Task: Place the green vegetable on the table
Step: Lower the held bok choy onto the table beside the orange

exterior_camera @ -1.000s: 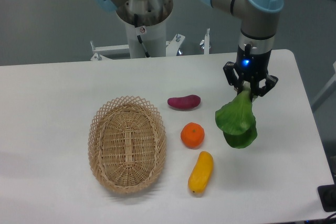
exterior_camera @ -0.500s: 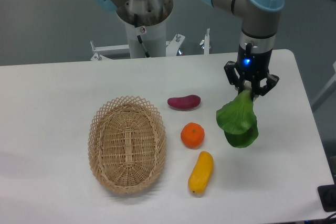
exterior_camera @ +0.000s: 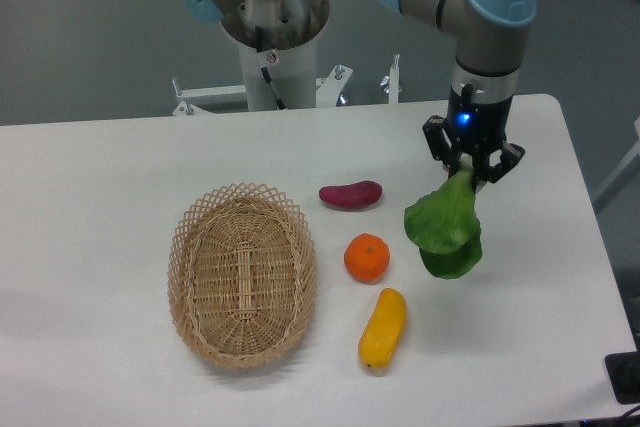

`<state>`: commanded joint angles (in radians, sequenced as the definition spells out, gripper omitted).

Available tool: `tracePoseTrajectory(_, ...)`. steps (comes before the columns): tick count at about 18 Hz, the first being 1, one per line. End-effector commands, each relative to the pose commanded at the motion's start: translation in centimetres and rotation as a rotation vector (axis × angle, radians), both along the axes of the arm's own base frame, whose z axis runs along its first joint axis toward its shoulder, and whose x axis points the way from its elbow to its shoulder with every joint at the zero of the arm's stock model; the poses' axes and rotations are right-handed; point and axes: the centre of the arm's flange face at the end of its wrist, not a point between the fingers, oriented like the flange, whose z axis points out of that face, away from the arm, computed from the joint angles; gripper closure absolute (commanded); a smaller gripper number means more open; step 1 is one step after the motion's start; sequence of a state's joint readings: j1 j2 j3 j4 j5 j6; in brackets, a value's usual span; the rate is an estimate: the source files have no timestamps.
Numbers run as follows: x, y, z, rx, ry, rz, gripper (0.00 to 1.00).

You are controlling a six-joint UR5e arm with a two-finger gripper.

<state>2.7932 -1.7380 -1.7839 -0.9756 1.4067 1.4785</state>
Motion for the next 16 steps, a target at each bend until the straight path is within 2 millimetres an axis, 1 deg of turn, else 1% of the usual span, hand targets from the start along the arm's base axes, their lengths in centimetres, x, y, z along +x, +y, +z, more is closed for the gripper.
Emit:
tracePoseTrajectory(1,-0.2,-0.5,-0.2,-0.004,0.002,-0.019,0.61)
tracePoseTrajectory(3,-1.1,-2.1,-1.0,-0.015,0.008,-0.045,0.61)
tracePoseTrajectory(5,-2.2,-3.5,-2.4,-0.031,0.002,-0.095,0.61)
tracePoseTrajectory(6,-2.6,-4.0,-3.8,-0.04,-0.016,-0.114,0.61)
tracePoseTrajectory(8,-3.2,-4.5,-5.7,-0.046,-0.01,-0.153,0.61)
tracePoseTrajectory(11,-3.9,-4.7,-8.8,-0.057,0.0,-0.18,0.61)
tracePoseTrajectory(13,-4.3,-5.4,-9.7,-0.063,-0.012,-0.192,0.61)
tracePoseTrajectory(16,-4.1,-5.5,-11.8,-0.073,-0.047,-0.206,0.61)
